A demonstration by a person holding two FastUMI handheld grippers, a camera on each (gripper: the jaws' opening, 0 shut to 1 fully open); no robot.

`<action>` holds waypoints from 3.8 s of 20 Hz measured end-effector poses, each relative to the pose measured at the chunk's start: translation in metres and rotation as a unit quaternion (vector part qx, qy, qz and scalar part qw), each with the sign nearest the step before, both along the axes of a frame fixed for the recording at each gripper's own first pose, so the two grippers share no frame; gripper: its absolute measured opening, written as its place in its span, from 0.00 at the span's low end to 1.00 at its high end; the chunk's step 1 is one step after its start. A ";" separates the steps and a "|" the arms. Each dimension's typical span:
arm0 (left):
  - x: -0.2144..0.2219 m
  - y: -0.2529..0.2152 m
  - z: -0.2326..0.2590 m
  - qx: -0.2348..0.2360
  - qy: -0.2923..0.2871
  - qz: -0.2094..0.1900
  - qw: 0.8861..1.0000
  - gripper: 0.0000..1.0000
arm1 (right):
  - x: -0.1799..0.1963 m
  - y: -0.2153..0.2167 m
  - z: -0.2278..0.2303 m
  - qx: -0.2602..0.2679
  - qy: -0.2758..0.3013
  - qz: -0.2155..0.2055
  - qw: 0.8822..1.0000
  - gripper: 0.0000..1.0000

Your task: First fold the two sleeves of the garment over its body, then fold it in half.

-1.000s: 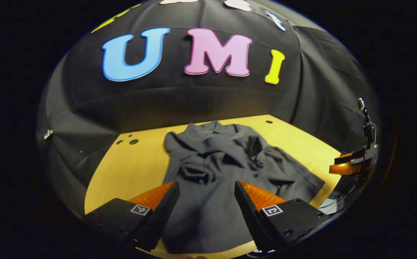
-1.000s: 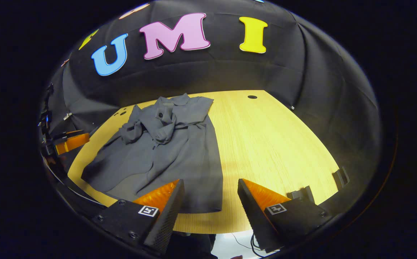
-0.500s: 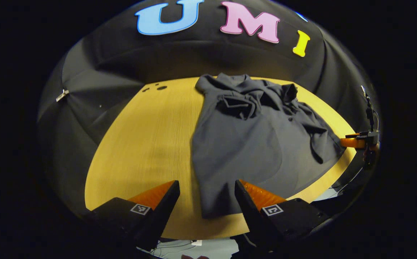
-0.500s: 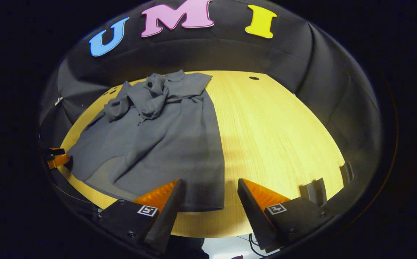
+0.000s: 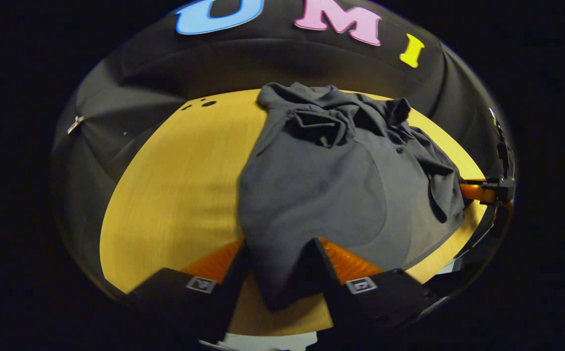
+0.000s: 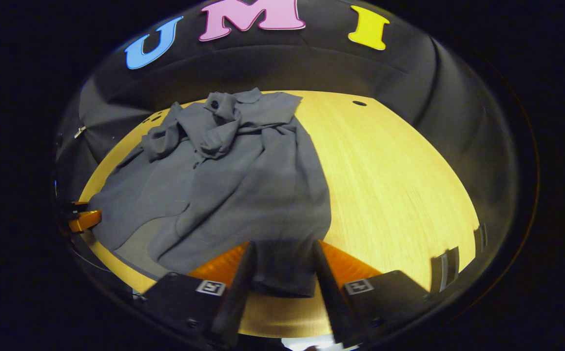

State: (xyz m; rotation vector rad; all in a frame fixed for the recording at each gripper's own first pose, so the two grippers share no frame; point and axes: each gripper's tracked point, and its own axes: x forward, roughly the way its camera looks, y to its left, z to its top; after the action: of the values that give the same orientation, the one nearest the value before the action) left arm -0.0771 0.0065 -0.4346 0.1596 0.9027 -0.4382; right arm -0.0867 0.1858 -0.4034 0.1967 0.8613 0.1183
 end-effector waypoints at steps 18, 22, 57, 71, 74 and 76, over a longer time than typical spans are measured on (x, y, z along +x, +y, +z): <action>-0.141 0.053 0.046 -0.052 0.126 0.036 0.990 0.06 | -0.134 0.005 0.065 0.079 0.054 0.060 0.994 0.05; -0.109 0.049 0.085 -0.071 0.094 0.039 0.992 0.05 | -0.105 -0.005 0.113 0.092 -0.002 0.028 0.995 0.05; -0.066 0.012 0.124 -0.104 0.060 0.028 0.992 0.05 | -0.065 0.015 0.117 0.266 -0.034 -0.017 0.963 0.05; -0.084 0.033 0.080 -0.065 0.096 0.029 0.993 0.05 | -0.097 0.029 0.002 -0.014 0.114 0.067 0.991 0.99; -0.085 0.034 0.079 -0.070 0.096 0.033 0.992 0.06 | -0.088 0.057 0.014 -0.024 0.088 0.108 0.990 0.94; -0.086 0.033 0.079 -0.074 0.096 0.035 0.992 0.06 | -0.075 0.064 0.014 0.000 0.087 0.091 0.992 0.35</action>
State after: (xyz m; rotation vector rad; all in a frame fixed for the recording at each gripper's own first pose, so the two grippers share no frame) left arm -0.1629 0.0395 -0.3559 -0.0502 1.0572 -0.4580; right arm -0.1615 0.2496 -0.3898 0.1293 1.0522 0.2742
